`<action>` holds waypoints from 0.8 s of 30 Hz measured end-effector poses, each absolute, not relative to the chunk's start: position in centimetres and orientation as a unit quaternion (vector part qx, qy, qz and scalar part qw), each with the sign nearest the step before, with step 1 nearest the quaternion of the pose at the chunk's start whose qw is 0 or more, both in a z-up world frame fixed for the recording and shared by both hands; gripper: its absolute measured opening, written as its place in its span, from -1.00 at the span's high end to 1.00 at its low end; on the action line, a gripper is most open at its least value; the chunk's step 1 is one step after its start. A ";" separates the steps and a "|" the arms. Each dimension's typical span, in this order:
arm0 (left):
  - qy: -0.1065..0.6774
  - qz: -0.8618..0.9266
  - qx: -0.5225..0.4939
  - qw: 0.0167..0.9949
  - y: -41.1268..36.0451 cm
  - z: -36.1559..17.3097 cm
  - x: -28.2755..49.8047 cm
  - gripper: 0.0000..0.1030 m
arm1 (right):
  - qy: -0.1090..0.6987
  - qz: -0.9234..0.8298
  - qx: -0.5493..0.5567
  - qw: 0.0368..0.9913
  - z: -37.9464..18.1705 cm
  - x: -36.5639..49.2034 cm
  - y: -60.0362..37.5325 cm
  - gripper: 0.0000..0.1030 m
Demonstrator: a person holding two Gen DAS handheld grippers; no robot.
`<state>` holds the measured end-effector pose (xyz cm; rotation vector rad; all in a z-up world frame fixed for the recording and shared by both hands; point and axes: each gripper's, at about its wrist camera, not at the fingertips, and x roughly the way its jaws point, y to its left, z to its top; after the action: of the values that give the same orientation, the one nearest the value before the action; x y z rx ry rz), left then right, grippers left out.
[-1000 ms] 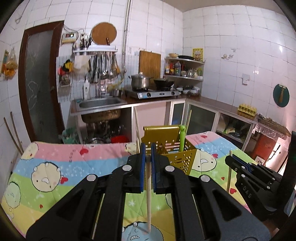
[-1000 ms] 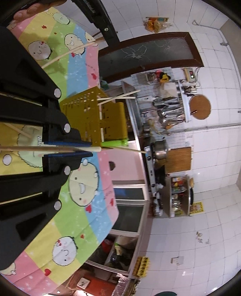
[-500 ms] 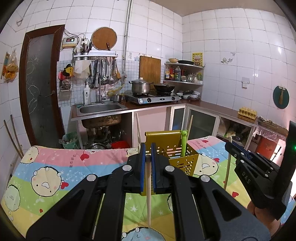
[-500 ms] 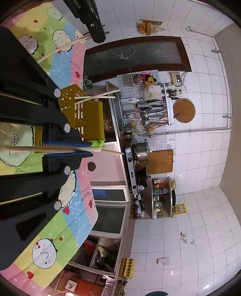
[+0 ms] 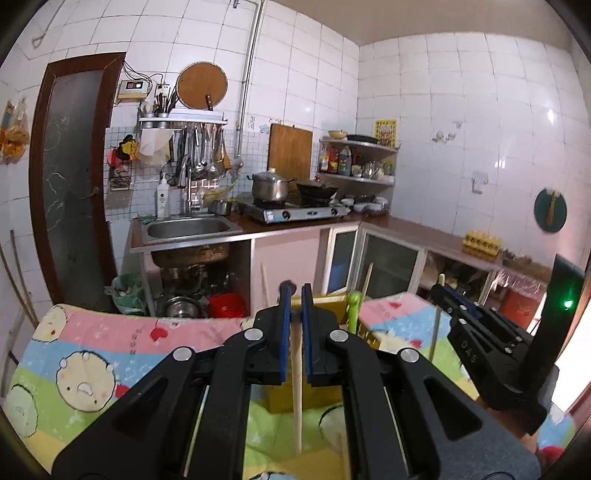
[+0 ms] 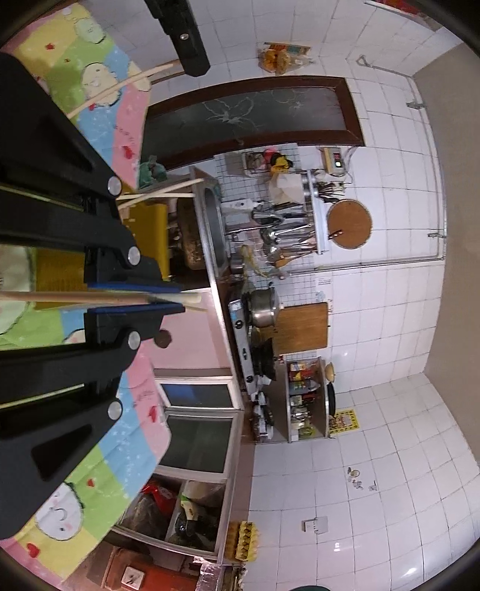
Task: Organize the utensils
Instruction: 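Close the left tool on its chopstick, then lift both chopsticks over the yellow holder, then lower both chopsticks into the holder and open both tools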
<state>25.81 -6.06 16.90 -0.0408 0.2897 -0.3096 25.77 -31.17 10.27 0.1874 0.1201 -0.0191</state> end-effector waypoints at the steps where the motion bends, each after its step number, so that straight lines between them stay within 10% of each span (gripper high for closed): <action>1: 0.134 -0.154 -0.022 0.979 -6.1 17.8 26.0 0.92 | 0.052 -0.008 0.097 0.994 11.0 26.0 -31.4 0.88; 14: 0.035 -0.129 -0.019 0.991 -7.8 25.3 30.4 0.92 | -0.048 -0.014 0.090 0.995 19.0 31.2 -31.0 0.88; 24: 0.070 -0.125 -0.004 0.990 -9.5 19.5 35.5 0.92 | -0.035 -0.001 0.093 0.995 15.9 36.1 -30.1 0.89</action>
<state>35.53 -9.46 19.53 -0.0072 0.1406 -0.2506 36.14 -30.12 15.87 0.1873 -0.0699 -0.0017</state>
